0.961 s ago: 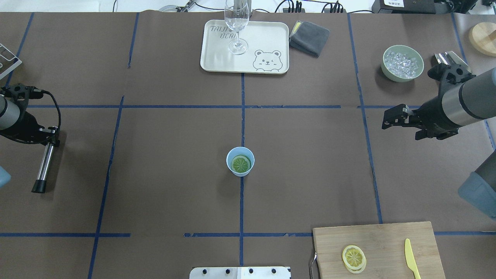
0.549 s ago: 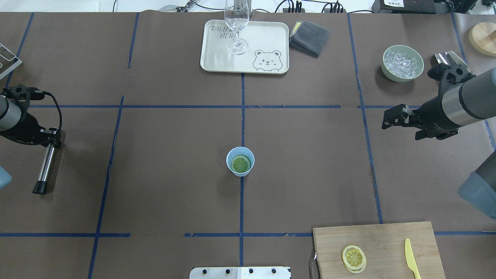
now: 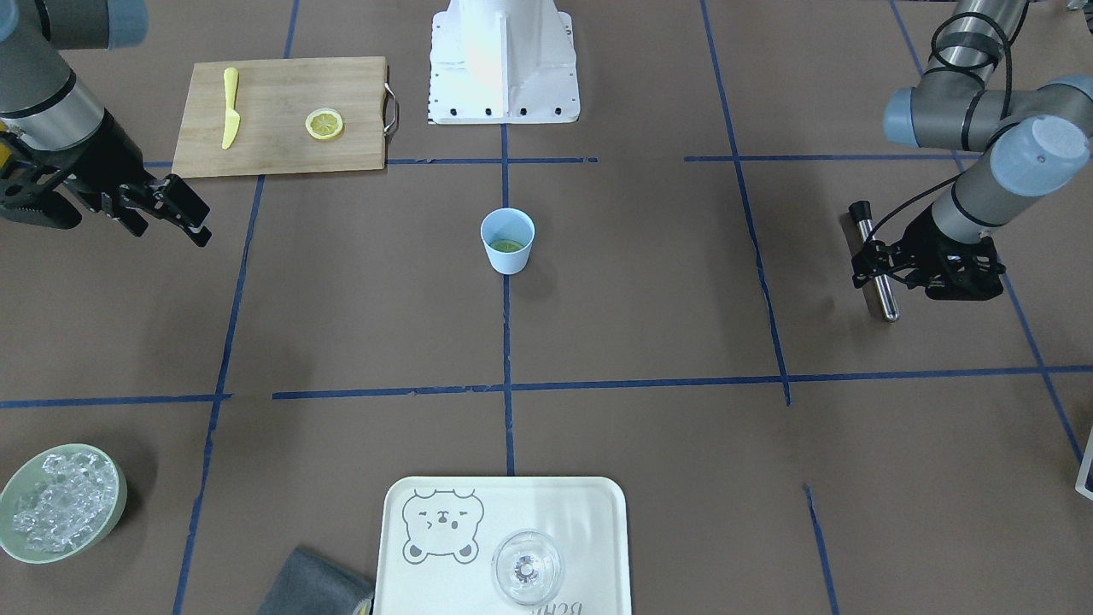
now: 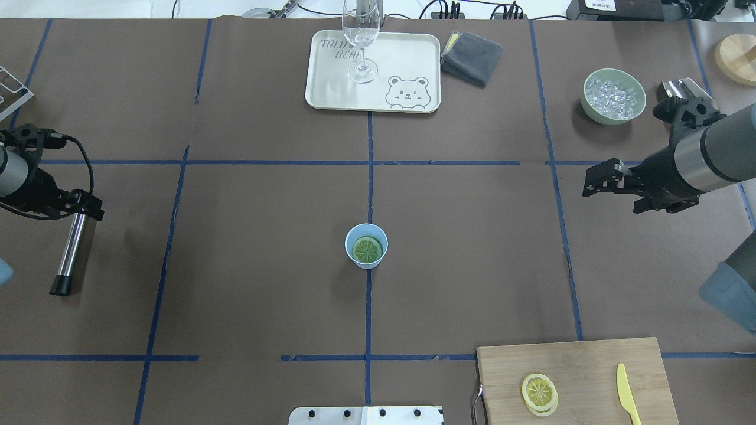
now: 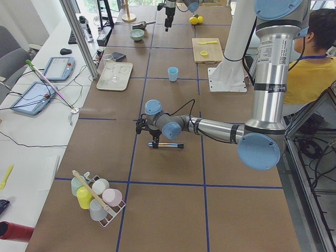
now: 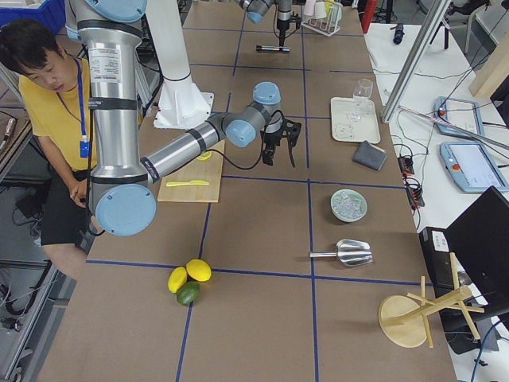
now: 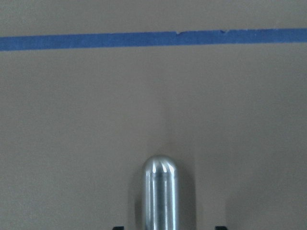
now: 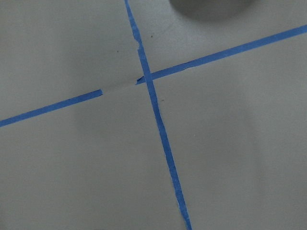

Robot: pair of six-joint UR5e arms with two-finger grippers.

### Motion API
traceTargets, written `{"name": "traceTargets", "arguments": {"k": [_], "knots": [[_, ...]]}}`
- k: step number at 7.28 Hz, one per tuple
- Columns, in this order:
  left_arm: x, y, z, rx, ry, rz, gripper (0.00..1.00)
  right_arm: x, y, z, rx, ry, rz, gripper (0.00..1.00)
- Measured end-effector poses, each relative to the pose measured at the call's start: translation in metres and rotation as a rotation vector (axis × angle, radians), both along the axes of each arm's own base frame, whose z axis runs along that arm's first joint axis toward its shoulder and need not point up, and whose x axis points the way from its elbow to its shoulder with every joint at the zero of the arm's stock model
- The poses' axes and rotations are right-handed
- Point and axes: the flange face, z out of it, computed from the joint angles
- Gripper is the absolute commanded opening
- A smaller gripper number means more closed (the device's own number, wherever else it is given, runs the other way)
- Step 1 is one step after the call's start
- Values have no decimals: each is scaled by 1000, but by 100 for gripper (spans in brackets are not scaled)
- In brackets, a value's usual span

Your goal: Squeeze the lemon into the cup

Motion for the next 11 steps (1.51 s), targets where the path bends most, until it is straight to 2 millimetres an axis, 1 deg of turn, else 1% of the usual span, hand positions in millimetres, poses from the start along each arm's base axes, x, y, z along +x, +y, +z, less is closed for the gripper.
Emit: {"name": "traceTargets", "arguments": {"k": [2, 3, 4, 5, 7, 8, 9, 10, 11], "knots": [[-20, 19, -18, 86, 19, 48, 100, 4, 3, 4, -1, 5, -6, 100], [-39, 25, -23, 129, 23, 59, 100, 8, 7, 7, -1, 2, -23, 100], [-66, 26, -22, 175, 19, 62, 100, 20, 10, 14, 2, -4, -55, 100], [-96, 25, -16, 212, 22, 72, 100, 44, 9, 28, 17, -2, -86, 100], [-157, 26, 5, 260, 36, 82, 100, 107, -7, 69, 66, 32, -129, 100], [-189, 30, 21, 277, 31, 79, 100, 141, -21, 96, 97, 67, -161, 100], [-219, 35, 39, 276, 44, 81, 100, 176, -39, 131, 133, 106, -206, 100], [-245, 42, 55, 260, 63, 81, 100, 210, -56, 162, 160, 132, -245, 100], [-266, 46, 71, 239, 70, 73, 100, 240, -64, 185, 179, 144, -277, 100]]}}
